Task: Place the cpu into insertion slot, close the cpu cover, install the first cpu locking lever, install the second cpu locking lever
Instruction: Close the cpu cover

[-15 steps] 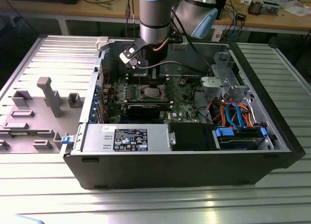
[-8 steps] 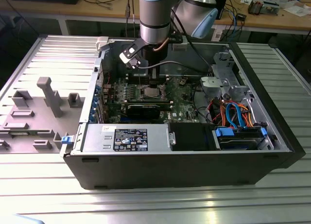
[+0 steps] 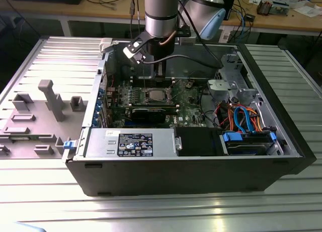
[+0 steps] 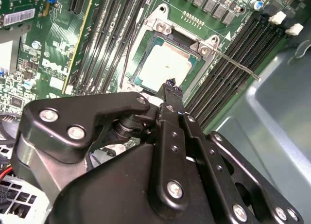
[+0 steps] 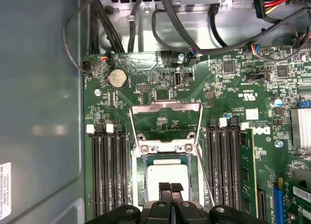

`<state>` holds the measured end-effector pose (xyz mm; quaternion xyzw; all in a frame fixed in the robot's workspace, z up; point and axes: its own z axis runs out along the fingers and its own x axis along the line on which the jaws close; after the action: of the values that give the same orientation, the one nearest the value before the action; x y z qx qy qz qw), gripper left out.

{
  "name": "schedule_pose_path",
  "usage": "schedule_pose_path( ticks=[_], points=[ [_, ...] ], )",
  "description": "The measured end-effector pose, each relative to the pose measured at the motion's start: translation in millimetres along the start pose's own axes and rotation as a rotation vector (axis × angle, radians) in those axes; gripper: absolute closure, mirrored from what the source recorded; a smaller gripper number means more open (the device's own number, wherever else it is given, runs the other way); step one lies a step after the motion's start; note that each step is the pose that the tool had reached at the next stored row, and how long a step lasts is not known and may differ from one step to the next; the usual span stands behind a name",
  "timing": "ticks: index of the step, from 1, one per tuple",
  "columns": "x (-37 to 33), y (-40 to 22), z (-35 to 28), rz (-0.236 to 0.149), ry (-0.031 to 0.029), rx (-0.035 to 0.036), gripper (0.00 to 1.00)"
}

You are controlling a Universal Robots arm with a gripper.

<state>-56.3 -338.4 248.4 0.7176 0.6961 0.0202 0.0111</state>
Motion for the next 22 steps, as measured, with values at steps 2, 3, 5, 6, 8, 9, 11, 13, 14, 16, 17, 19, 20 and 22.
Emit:
schedule_pose_path(
  ticks=[2, 3, 5, 6, 8, 9, 11, 13, 14, 16, 17, 19, 20, 22],
  points=[
    [0.0, 0.6, 0.0, -0.032, 0.0007, 0.0082, 0.89],
    [0.0, 0.6, 0.0, -0.035, 0.0010, 0.0088, 0.89],
    [0.0, 0.6, 0.1, -0.035, 0.0011, 0.0089, 0.89],
    [0.0, 0.6, 0.1, -0.035, 0.0011, 0.0088, 0.89],
    [0.0, 0.6, 0.1, -0.035, 0.0011, 0.0088, 0.89],
    [0.0, 0.6, 0.1, -0.035, 0.0012, 0.0088, 0.89],
    [0.1, 0.6, -1.2, -0.035, 0.0010, 0.0089, 0.89],
    [0.1, 0.8, -4.2, -0.035, 0.0010, 0.0089, 0.89],
    [0.1, 0.8, -4.6, -0.035, 0.0012, 0.0088, 0.89],
    [0.1, 0.8, -4.5, -0.035, 0.0014, 0.0087, 0.89],
    [0.1, 0.8, -4.6, -0.035, 0.0013, 0.0087, 0.89],
    [0.1, 1.8, -4.7, -0.035, 0.0009, 0.0090, 0.89],
    [0.1, 3.0, -4.6, -0.035, 0.0009, 0.0090, 0.89],
    [0.2, 6.3, -4.4, -0.035, 0.0011, 0.0089, 0.89]
  ],
)
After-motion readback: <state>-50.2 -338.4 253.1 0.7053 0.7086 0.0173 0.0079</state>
